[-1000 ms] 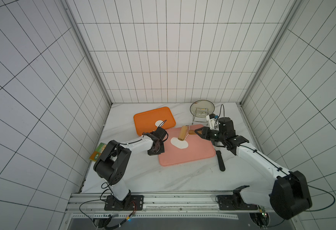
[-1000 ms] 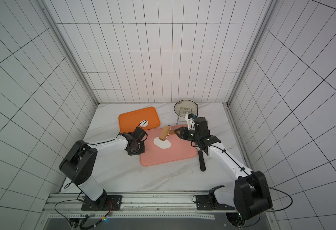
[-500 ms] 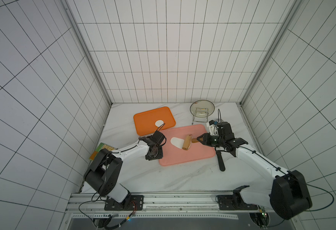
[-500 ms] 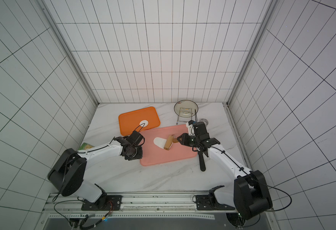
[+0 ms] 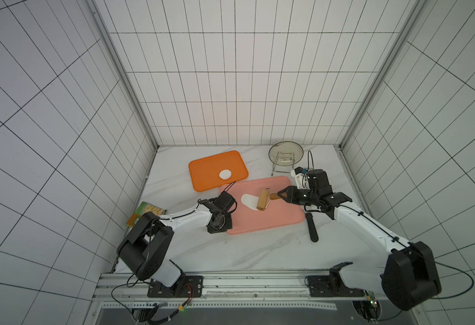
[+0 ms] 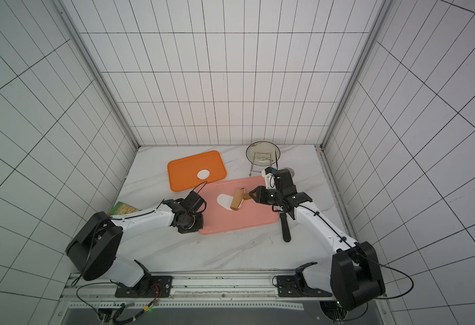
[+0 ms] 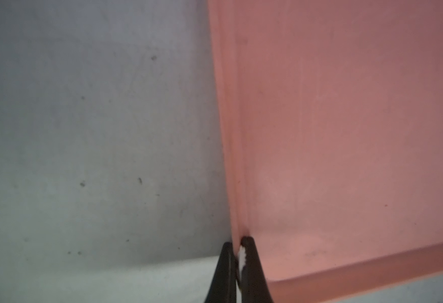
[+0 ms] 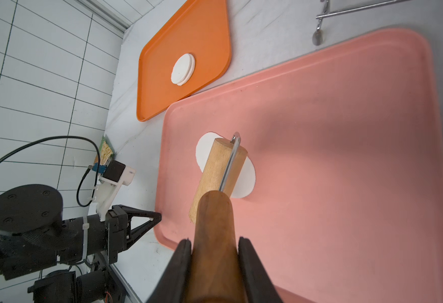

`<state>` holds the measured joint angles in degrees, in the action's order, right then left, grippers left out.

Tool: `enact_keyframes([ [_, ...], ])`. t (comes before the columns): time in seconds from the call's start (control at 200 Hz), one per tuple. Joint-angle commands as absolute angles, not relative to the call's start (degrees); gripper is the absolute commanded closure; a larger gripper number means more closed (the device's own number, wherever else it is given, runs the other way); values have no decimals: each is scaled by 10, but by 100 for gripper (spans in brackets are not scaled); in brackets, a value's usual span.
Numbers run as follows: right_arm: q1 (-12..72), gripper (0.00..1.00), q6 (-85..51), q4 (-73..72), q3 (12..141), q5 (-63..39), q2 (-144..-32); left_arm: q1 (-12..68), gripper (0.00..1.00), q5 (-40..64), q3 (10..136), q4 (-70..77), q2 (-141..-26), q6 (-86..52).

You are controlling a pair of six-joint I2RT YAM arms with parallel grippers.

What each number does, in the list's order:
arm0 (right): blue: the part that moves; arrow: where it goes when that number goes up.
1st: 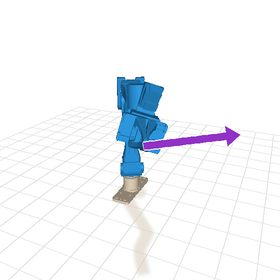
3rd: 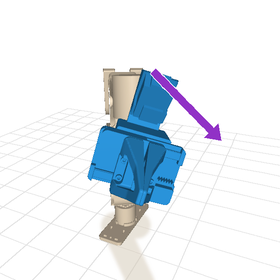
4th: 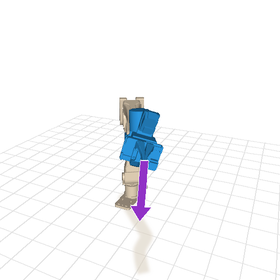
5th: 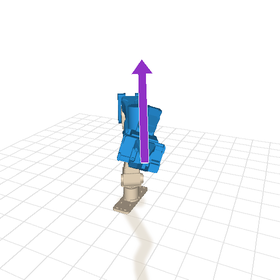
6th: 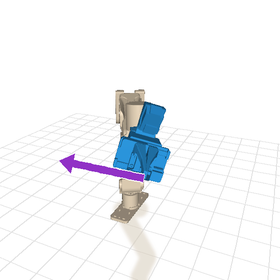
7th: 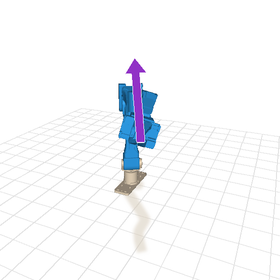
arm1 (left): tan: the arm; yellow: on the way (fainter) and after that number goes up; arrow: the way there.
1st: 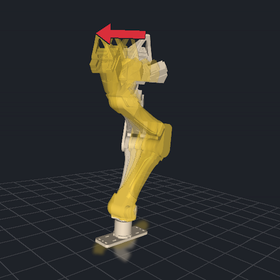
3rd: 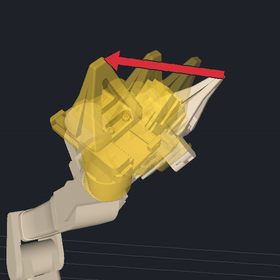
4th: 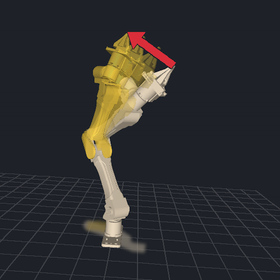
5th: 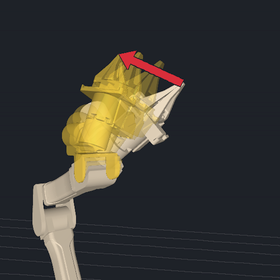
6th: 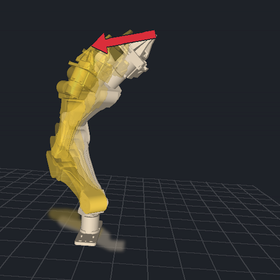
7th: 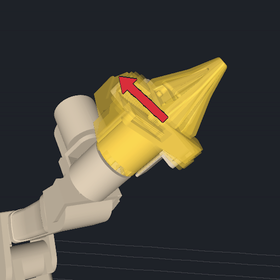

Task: Roll out the dumpling wrappers from the dough
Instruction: Flatten out the dough on the work surface.

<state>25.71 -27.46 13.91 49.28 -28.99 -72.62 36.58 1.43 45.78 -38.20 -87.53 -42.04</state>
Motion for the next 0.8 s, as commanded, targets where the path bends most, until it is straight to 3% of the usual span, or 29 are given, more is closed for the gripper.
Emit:
enact_keyframes([
  [0.0,254,100,-238,147,542,-332,-733,363,100,-34,449,-425,-880,-395],
  [0.455,247,100,-161,196,599,-358,-815,363,100,-31,453,-425,-876,-335],
  [0.795,244,100,-121,226,637,-362,-873,363,100,-113,486,-451,-906,-329],
])
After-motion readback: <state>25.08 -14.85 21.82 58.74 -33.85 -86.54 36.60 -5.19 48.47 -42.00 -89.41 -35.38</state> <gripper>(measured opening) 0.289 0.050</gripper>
